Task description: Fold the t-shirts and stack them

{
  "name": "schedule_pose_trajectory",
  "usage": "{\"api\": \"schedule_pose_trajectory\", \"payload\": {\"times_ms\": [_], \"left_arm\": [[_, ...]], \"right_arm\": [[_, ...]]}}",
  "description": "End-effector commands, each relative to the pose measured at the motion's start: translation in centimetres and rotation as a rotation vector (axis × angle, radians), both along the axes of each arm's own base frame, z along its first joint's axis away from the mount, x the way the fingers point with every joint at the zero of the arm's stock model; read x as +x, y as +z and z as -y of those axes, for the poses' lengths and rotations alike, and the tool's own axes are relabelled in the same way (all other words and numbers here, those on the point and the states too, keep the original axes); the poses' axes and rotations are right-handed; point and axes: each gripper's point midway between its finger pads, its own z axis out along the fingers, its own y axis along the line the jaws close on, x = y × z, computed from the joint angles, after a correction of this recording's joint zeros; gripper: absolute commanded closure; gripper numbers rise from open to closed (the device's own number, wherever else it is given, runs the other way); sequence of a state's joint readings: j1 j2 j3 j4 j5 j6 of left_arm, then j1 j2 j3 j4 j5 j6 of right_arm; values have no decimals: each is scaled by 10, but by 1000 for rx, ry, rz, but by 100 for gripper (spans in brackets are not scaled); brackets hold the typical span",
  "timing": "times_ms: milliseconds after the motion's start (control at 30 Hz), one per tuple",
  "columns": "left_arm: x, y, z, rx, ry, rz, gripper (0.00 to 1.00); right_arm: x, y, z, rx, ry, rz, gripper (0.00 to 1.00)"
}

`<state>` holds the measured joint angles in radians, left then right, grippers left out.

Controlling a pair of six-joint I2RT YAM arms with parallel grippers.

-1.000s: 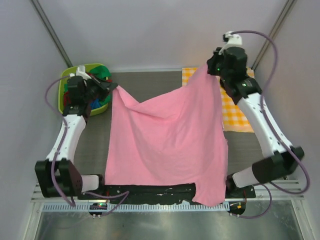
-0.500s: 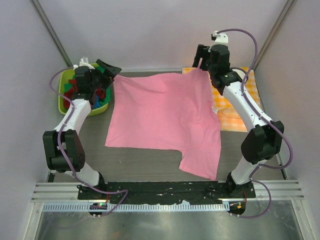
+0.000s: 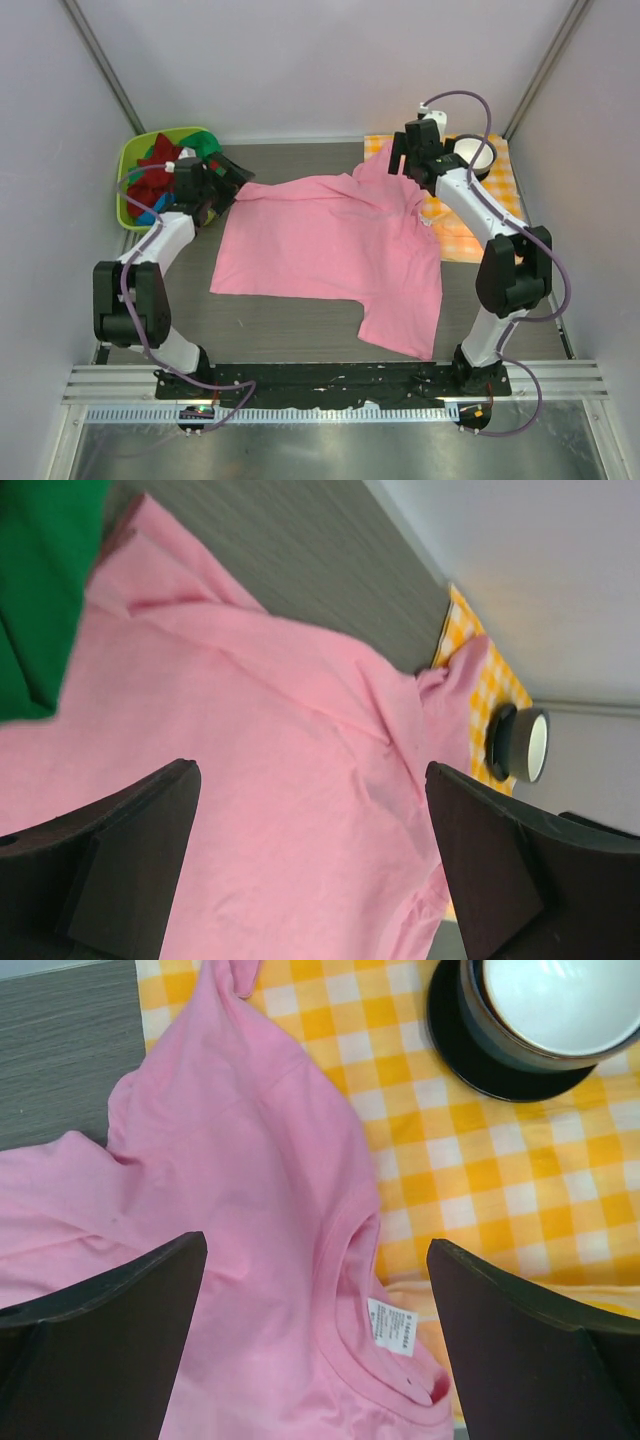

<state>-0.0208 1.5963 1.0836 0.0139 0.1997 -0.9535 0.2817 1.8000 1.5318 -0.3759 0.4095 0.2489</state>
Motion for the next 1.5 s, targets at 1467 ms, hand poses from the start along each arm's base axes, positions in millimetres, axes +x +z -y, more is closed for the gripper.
{"api": "schedule_pose_trajectory", "payload": {"times_ms": [1467], "left_arm": [[-229,-187,27,374,-154,-583,0]], "right_arm": [[-306,-180,-25,117,-147,-422,9]]}}
